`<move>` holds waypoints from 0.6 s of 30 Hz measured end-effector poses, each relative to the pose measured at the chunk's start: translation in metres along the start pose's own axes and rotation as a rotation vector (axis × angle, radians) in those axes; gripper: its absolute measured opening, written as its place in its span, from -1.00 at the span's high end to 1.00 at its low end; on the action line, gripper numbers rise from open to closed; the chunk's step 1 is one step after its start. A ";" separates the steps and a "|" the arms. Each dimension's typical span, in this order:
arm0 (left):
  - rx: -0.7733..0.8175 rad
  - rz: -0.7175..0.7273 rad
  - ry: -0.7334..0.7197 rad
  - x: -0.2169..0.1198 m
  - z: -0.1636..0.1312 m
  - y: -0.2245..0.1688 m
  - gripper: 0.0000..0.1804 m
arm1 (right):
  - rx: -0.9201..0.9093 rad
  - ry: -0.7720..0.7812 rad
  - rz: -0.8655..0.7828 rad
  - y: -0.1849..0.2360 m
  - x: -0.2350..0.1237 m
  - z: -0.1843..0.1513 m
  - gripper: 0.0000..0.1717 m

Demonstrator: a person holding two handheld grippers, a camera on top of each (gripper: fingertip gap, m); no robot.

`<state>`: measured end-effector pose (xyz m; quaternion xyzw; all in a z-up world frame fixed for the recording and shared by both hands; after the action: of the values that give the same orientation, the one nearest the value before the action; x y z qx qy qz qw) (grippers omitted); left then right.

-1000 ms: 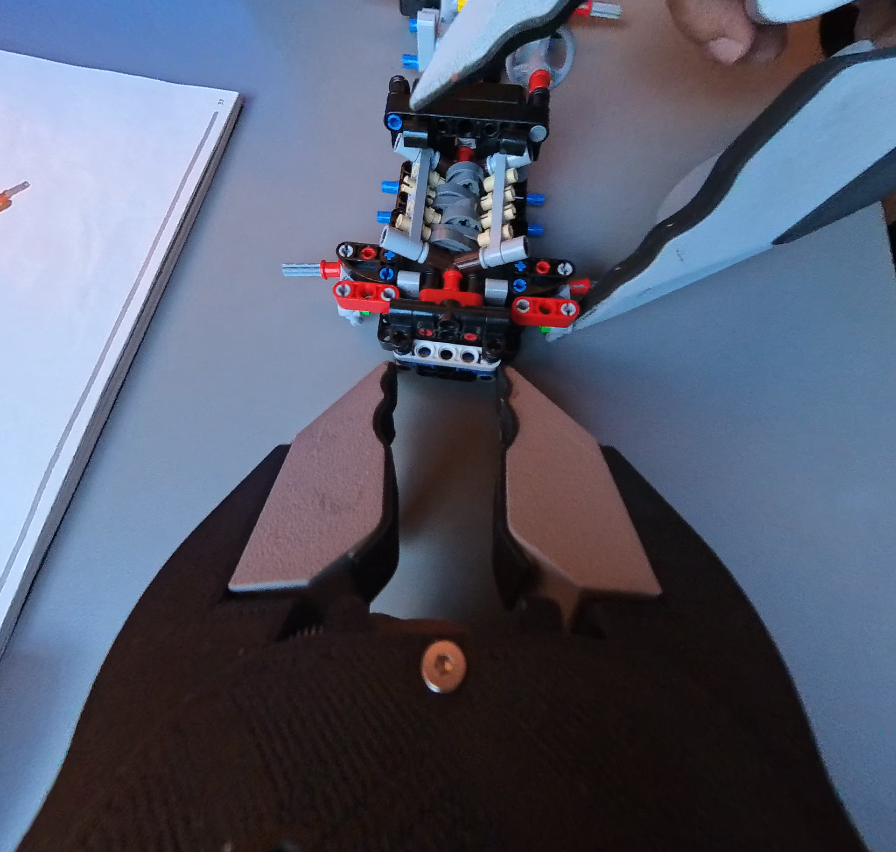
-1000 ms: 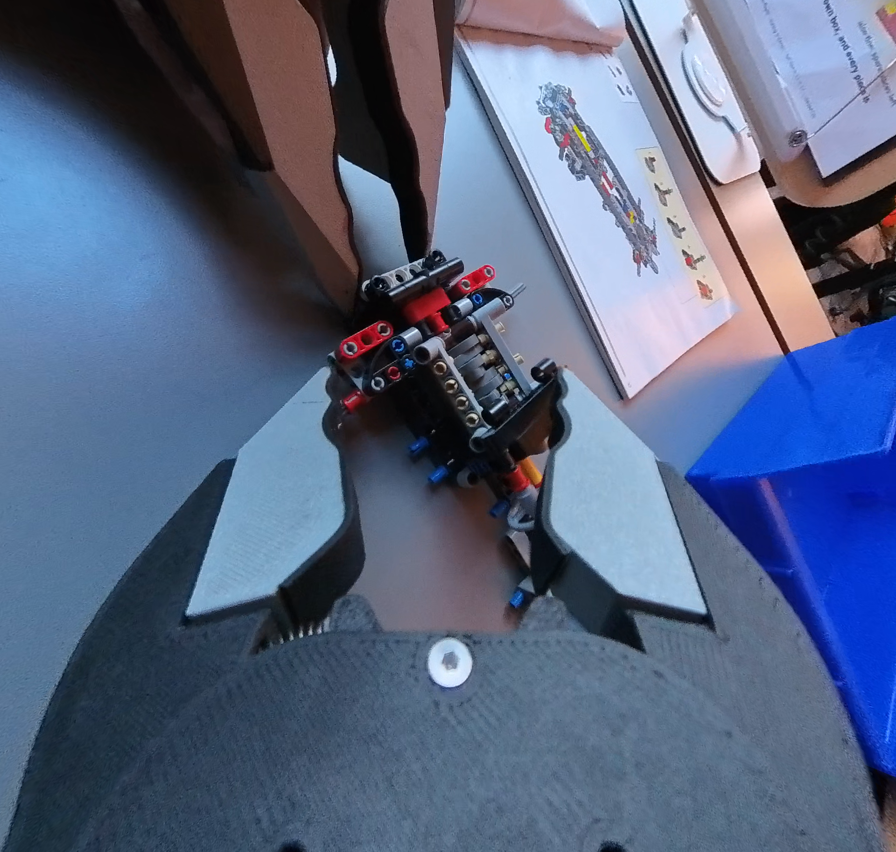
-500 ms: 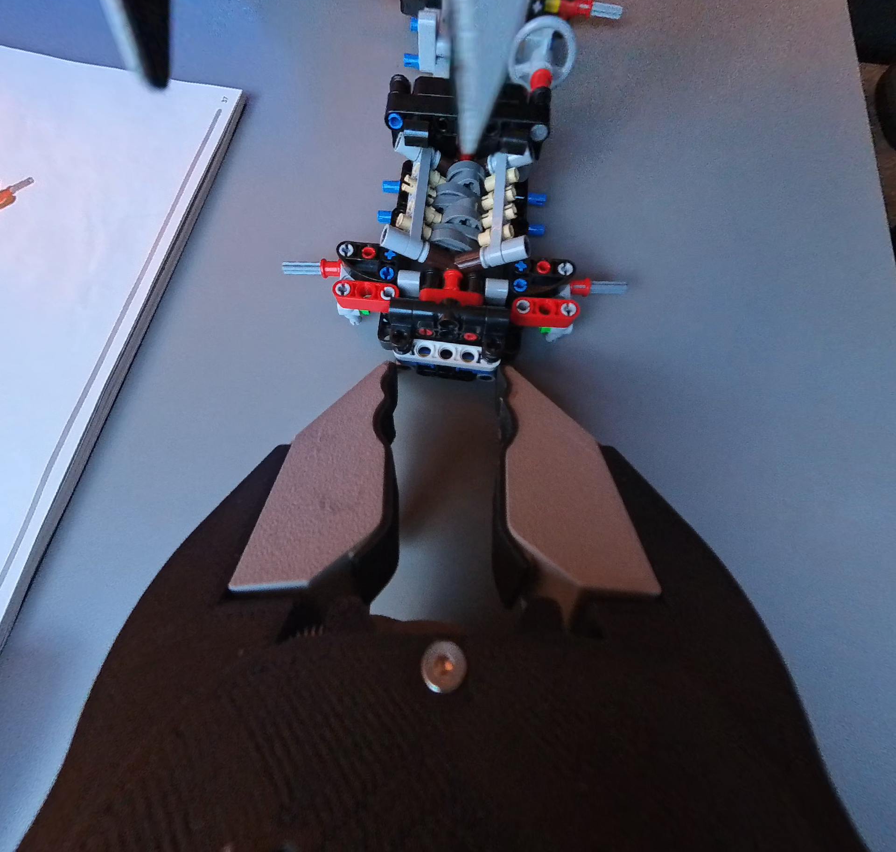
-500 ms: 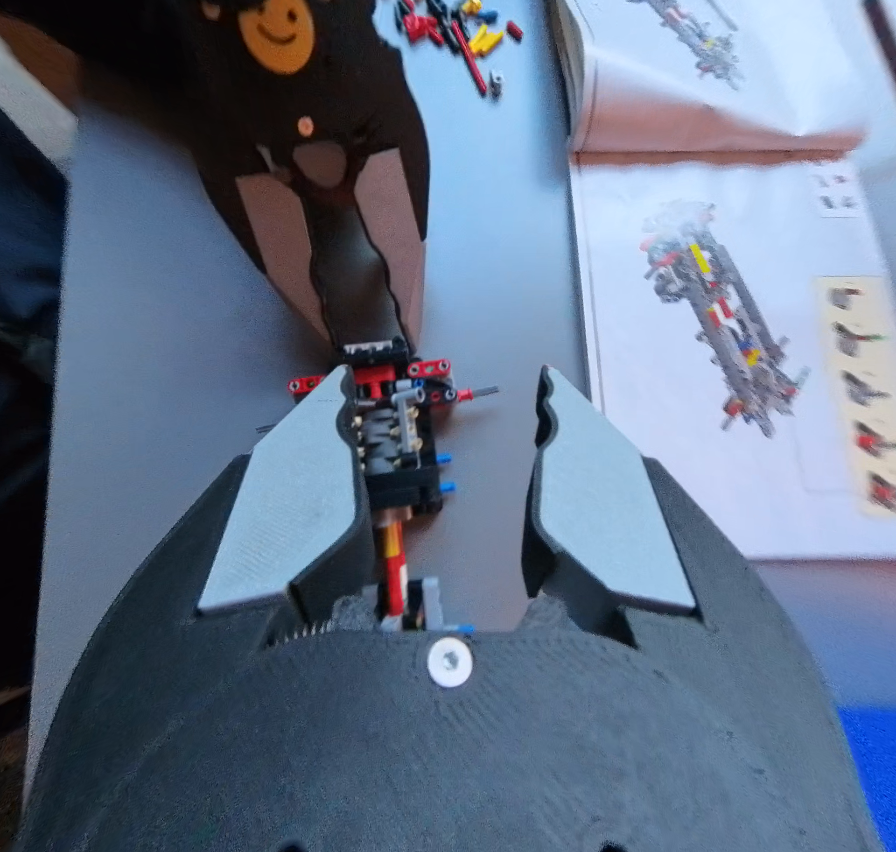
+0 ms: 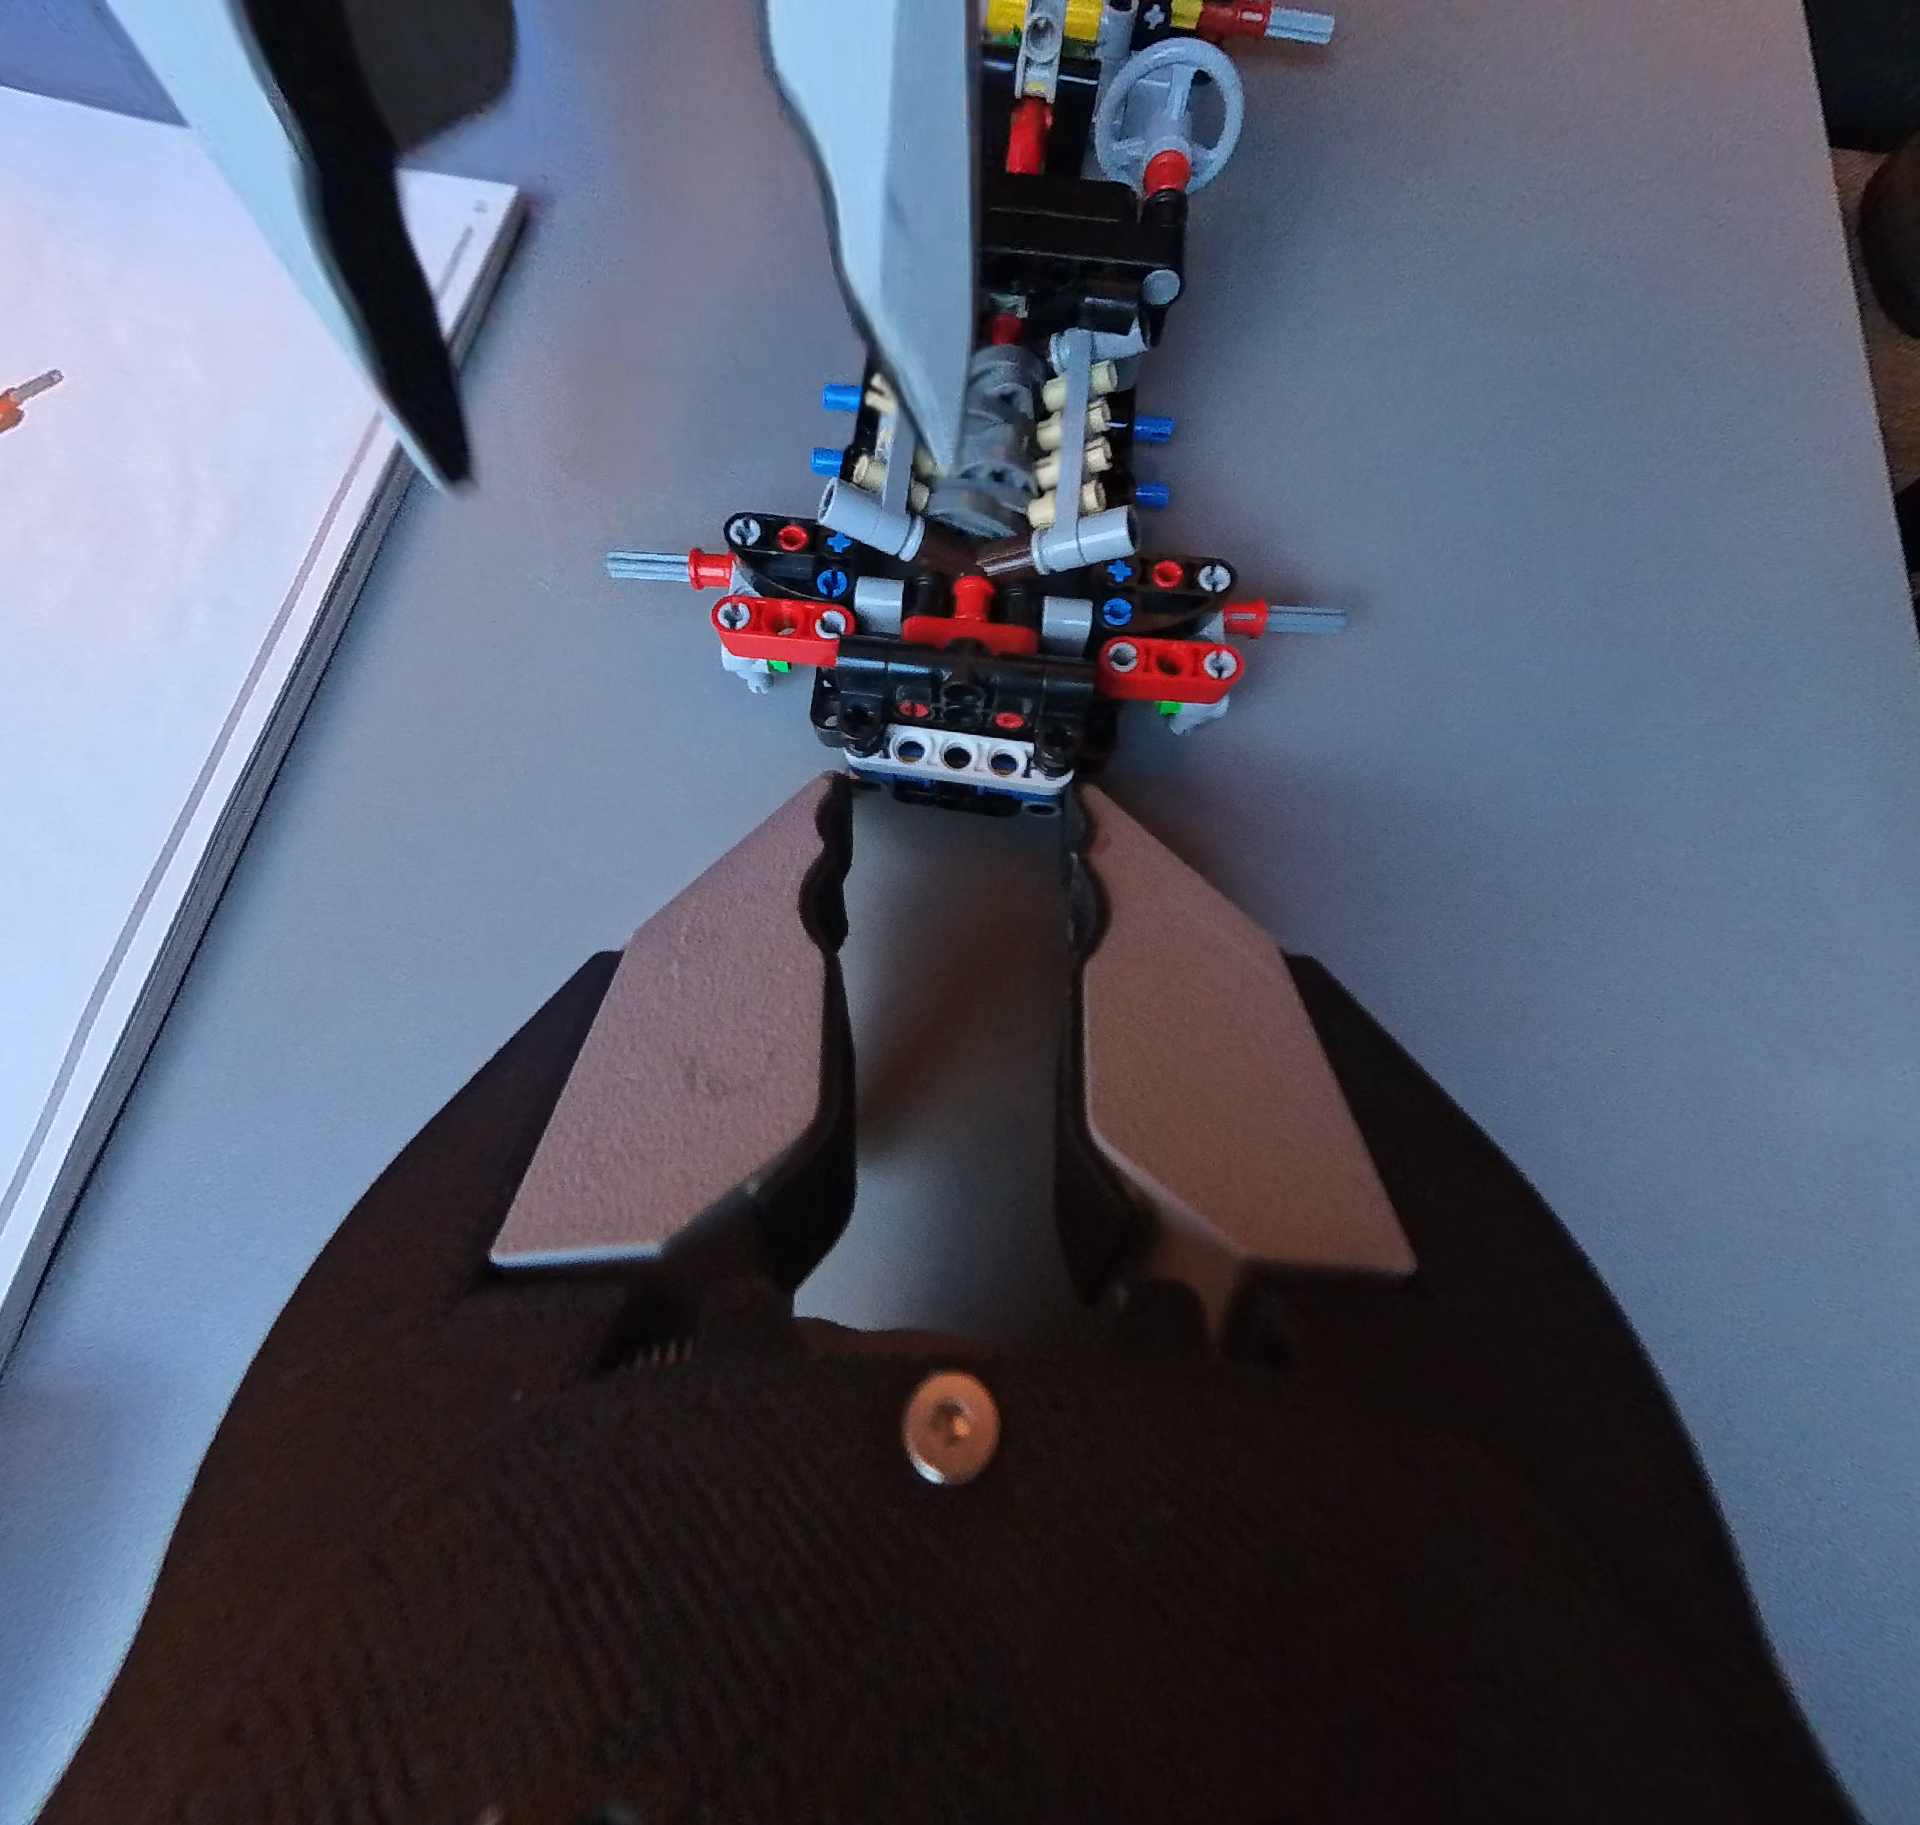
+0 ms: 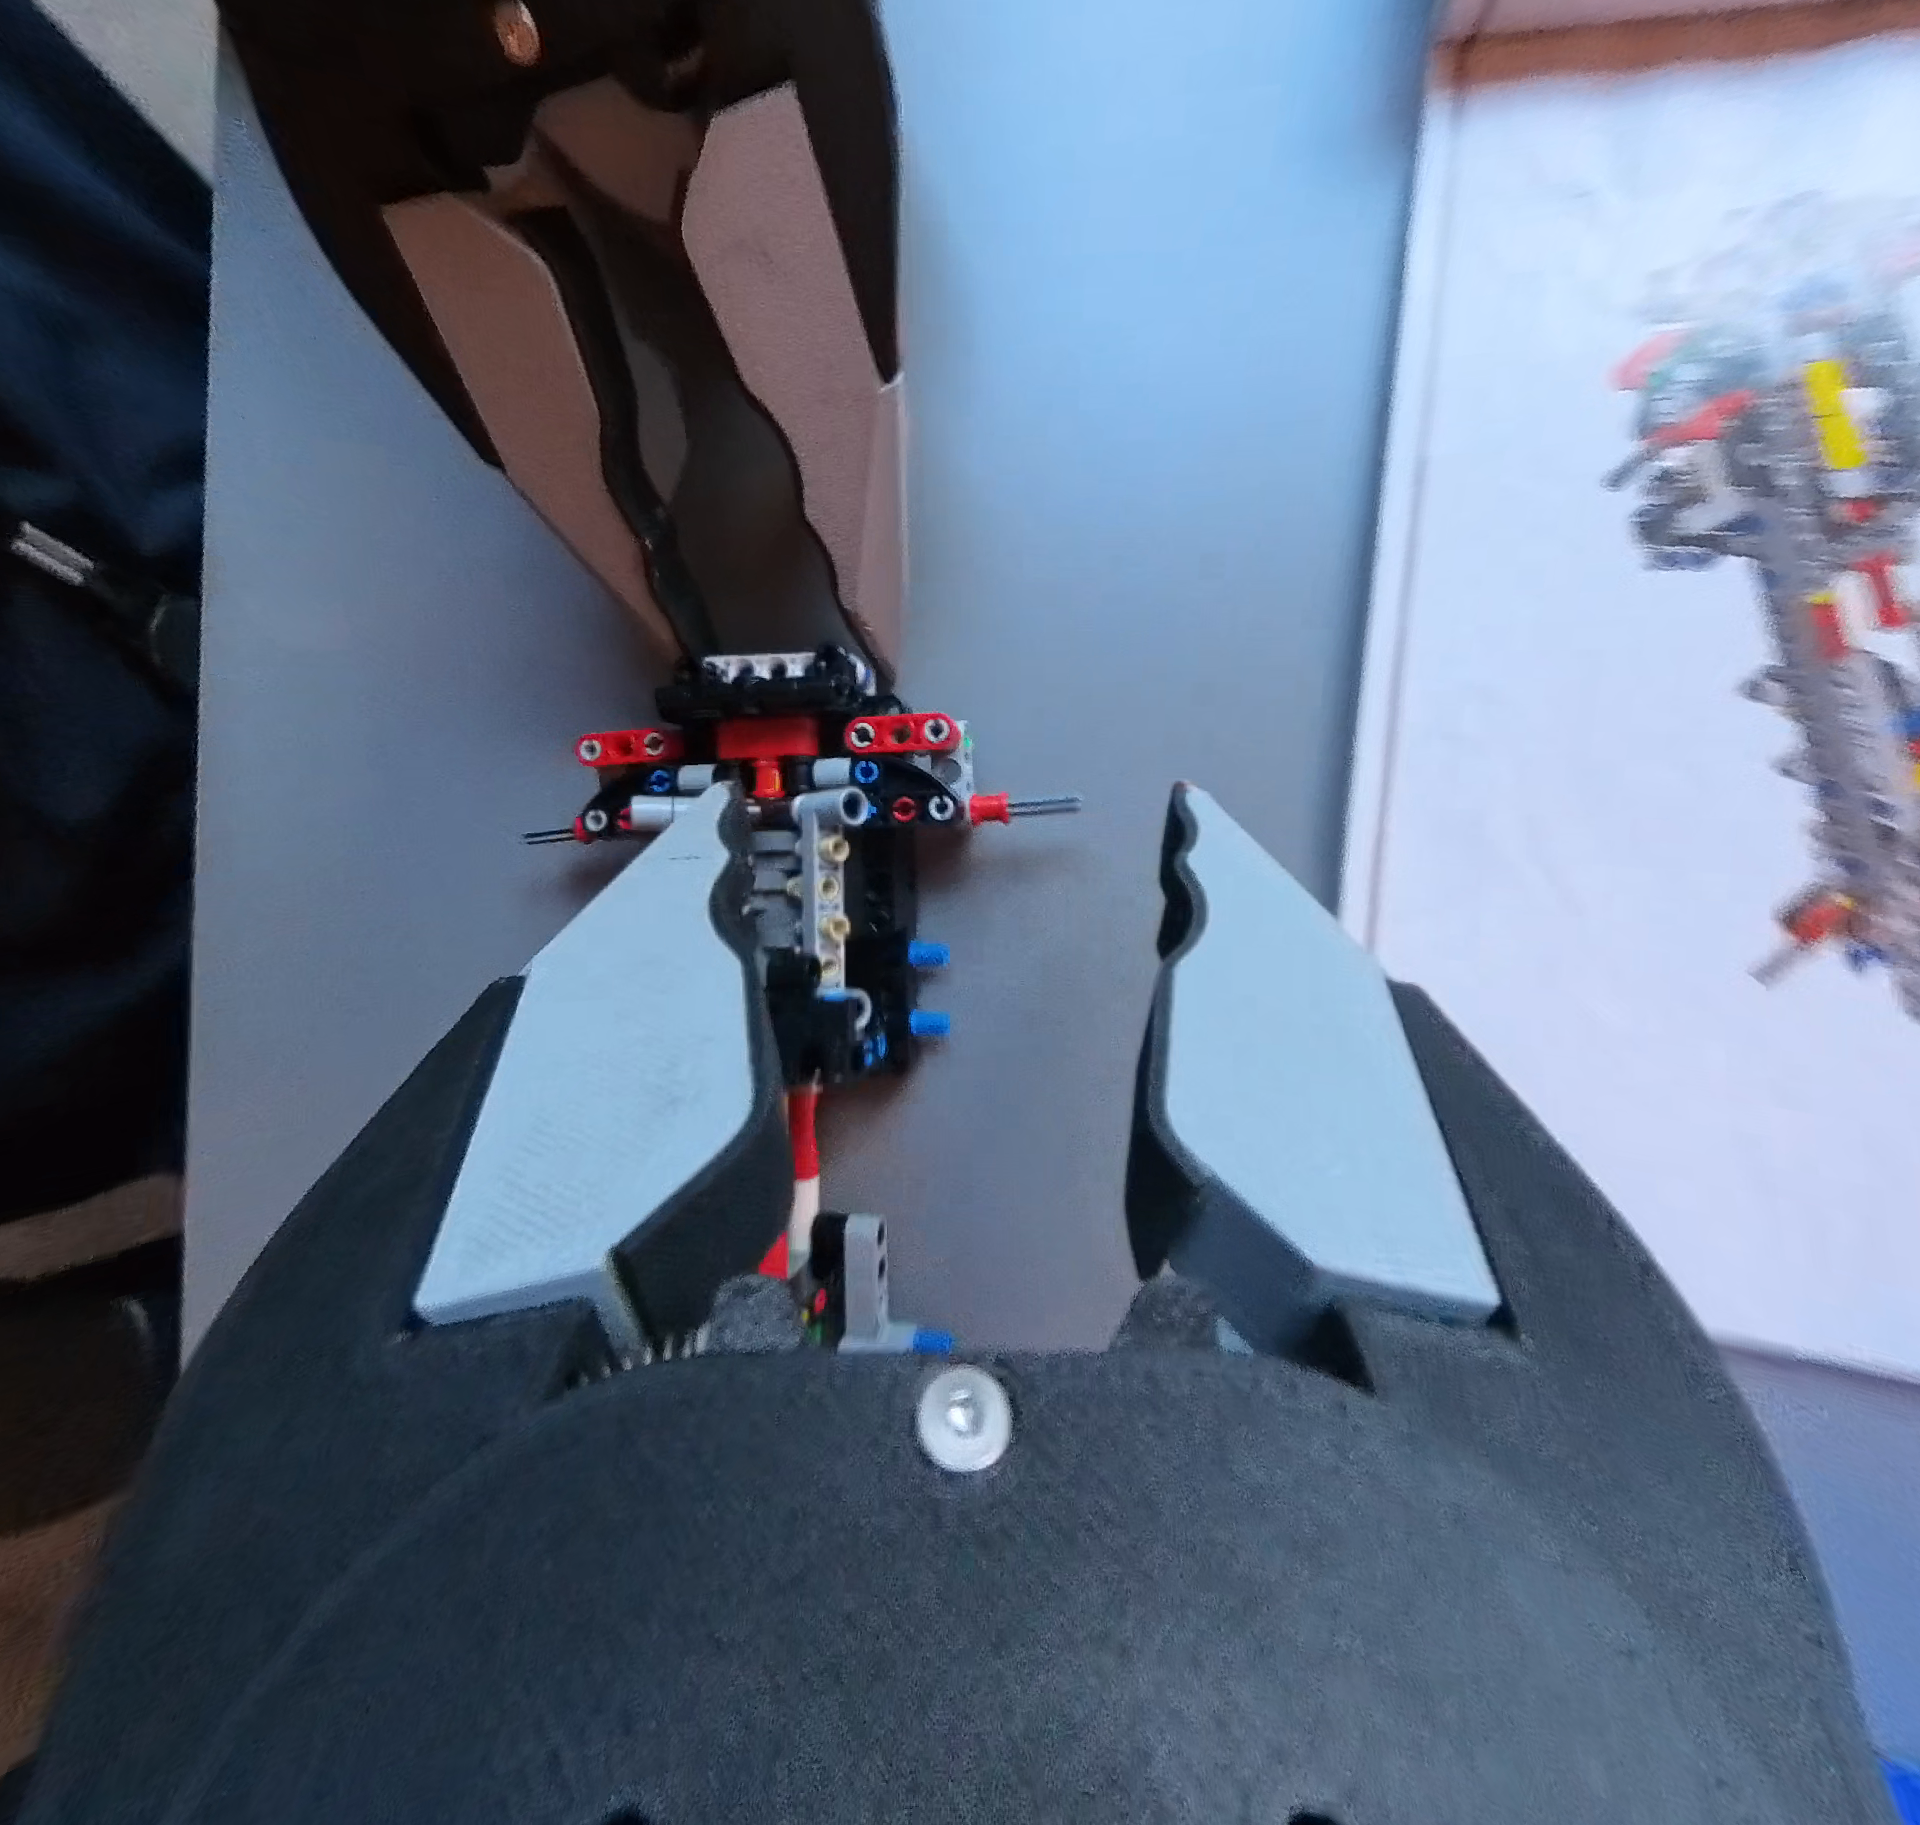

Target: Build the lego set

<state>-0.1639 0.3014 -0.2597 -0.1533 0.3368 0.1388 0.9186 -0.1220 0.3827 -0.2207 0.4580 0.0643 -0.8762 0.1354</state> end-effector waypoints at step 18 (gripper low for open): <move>-0.067 -0.040 -0.029 -0.048 -0.038 0.011 0.54 | 0.573 0.185 -0.713 0.048 -0.117 -0.230 0.50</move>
<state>-0.2255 0.2899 -0.2574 -0.1887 0.3156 0.1340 0.9202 0.1366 0.4121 -0.2559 0.5025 -0.0149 -0.8060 -0.3124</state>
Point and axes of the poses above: each gripper's, where its closed fingertips meet, x out along the fingers, z out of its top, y = z × x across the jaws, the point moved 4 cm from there along -x, back along the fingers, and after that the axes turned 14 degrees about -z, right-handed, at the moved point
